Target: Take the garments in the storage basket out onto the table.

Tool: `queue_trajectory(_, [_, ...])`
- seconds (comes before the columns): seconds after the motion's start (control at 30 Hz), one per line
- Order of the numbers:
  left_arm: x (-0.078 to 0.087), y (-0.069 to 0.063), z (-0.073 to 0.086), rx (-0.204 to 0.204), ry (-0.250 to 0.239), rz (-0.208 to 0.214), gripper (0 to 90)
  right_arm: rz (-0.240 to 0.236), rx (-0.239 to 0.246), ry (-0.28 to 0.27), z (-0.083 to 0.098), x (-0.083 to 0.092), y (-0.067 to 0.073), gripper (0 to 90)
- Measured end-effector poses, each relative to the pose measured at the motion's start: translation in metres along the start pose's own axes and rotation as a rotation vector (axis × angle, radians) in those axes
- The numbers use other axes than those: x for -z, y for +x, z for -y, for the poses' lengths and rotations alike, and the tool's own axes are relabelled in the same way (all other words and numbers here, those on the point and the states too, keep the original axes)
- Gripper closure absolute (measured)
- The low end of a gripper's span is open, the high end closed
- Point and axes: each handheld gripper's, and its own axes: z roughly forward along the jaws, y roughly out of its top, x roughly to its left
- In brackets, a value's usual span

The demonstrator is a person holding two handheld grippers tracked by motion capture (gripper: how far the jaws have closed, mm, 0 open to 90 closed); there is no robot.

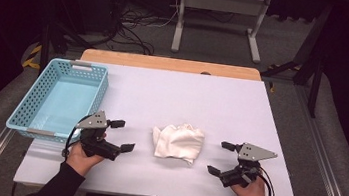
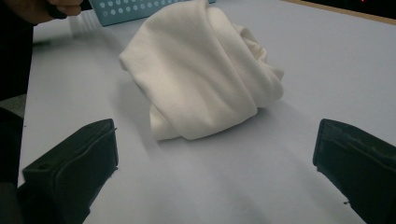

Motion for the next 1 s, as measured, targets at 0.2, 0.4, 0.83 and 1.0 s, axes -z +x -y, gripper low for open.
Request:
queue_trajectory(0.2, [-0.005,0.000,0.012,0.012,0.027,-0.001,5.7,-0.002,0.000,-0.001,0.000,0.000,0.000,0.8])
queue_trajectory(0.4, [-0.007,0.002,0.022,0.015,0.034,-0.013,5.0,-0.004,0.001,-0.001,0.000,0.000,0.000,0.7])
queue_trajectory(0.83, [-0.004,0.006,0.036,0.000,-0.005,-0.059,4.1,-0.008,0.004,0.000,0.000,0.000,0.001,0.8])
queue_trajectory(1.0, [-0.005,0.006,0.036,-0.002,-0.017,-0.075,4.1,-0.013,0.007,0.001,0.000,0.000,0.001,0.8])
